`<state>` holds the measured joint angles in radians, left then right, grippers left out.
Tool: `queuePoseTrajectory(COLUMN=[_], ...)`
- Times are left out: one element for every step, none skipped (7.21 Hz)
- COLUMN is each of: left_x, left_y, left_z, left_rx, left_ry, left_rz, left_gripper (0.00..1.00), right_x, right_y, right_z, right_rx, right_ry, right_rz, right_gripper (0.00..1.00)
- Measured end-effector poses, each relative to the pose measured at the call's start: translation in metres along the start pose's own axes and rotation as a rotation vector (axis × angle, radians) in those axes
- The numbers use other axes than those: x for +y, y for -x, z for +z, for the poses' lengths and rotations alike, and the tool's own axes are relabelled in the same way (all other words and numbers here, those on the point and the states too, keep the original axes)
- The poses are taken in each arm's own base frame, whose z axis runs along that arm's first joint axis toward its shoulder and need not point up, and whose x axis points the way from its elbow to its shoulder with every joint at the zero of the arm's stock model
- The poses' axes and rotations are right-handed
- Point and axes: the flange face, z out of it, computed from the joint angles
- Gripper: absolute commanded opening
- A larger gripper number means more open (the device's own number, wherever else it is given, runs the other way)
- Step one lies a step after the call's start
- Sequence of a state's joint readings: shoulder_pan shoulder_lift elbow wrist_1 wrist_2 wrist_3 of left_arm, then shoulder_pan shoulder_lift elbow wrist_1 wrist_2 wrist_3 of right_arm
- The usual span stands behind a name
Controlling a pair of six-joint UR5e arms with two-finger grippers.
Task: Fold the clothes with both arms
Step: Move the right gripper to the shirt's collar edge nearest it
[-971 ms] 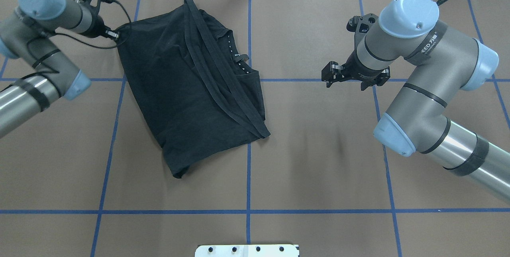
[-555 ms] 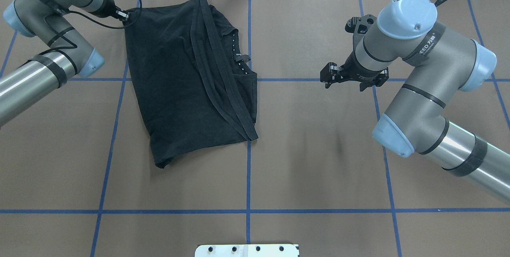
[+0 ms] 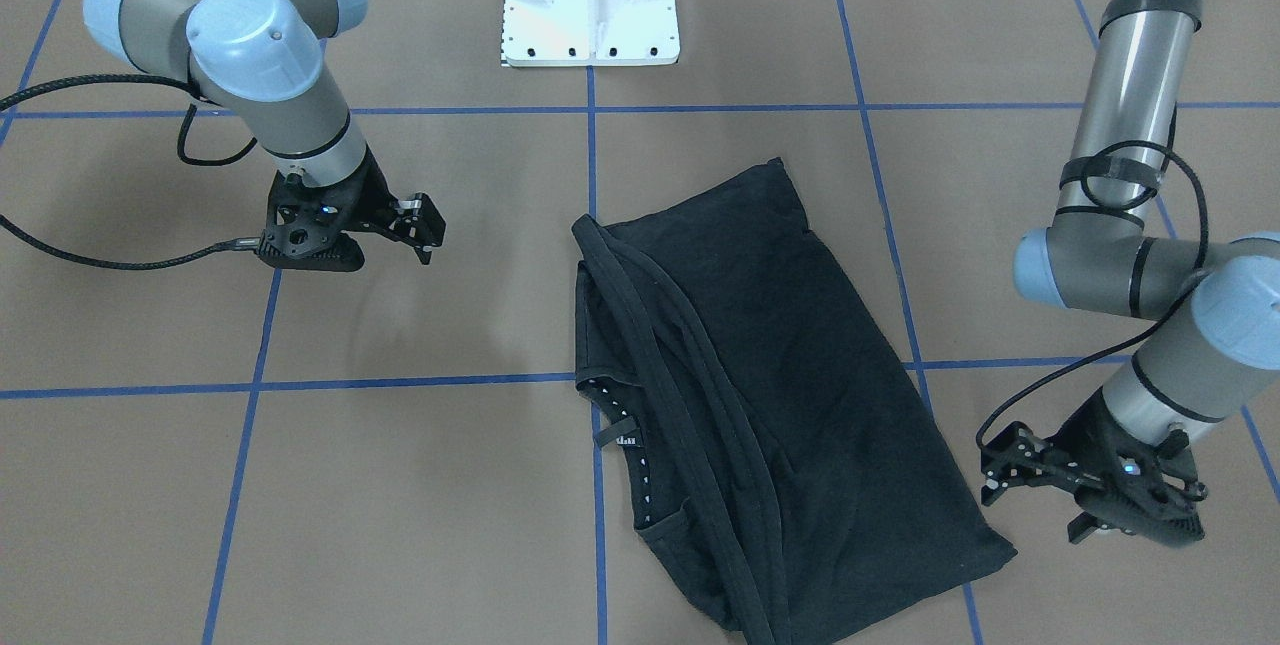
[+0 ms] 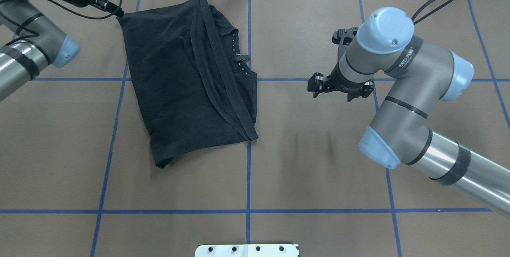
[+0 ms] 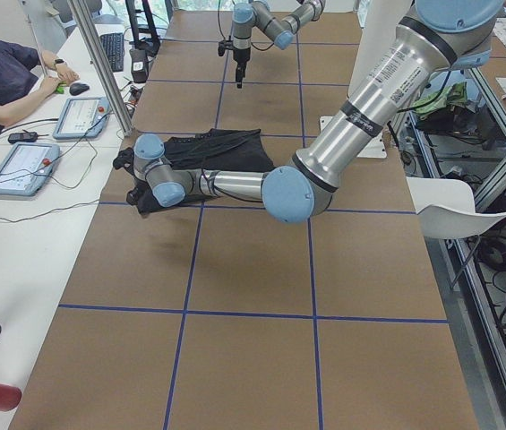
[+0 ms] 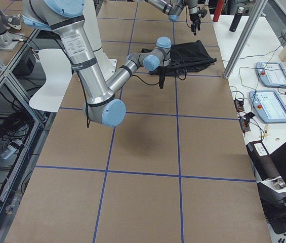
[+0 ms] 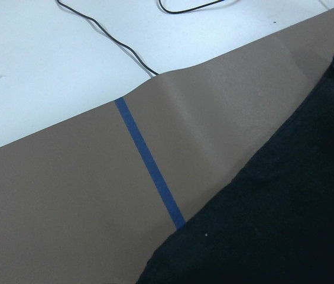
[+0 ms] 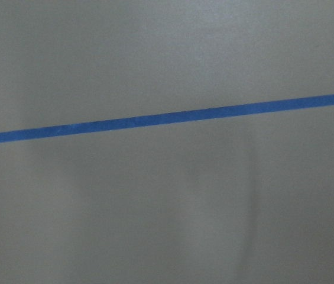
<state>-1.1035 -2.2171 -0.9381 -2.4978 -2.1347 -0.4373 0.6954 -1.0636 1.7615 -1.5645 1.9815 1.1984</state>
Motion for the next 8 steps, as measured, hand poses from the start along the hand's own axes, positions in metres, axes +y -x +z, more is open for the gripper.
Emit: queuePoseTrajectory(left_x=[0.016,0.028,0.034,0.038,0.043,0.045,0.046,0.047], left_y=[0.002,0.003,0.004,0.004,0.005,0.005,0.005,0.005], left_z=[-0.009,-0.015,-0.018,-0.018,-0.018,-0.018,-0.017,-0.017], left_rx=[0.013,0.019,0.021,0.022,0.021,0.021,0.021,0.021], left_ry=[-0.003,-0.006,-0.007,-0.006,-0.003,-0.002,-0.001,-0.001], left_rz=[0.003,0.003,-0.002,-0.011,-0.019,-0.022,-0.023,-0.023], left_gripper=[1.0,1.0,1.0,1.0,1.0,1.0,1.0,1.0], right_x=[0.003,0.005,0.009,0.015,0.026,0.04,0.053,0.064], right_y=[0.03,0.065,0.094,0.112,0.125,0.136,0.146,0.154], right_z=[0.011,0.027,0.047,0.062,0.071,0.077,0.08,0.083], right_rx=[0.001,-0.013,-0.047,-0.077,-0.092,-0.099,-0.102,-0.105], right_ry=[-0.016,-0.037,-0.054,-0.061,-0.063,-0.067,-0.073,-0.076], right_rz=[0.041,0.087,0.135,0.171,0.205,0.236,0.253,0.256], right_gripper=[0.99,0.99,0.97,0.96,0.94,0.9,0.89,0.83])
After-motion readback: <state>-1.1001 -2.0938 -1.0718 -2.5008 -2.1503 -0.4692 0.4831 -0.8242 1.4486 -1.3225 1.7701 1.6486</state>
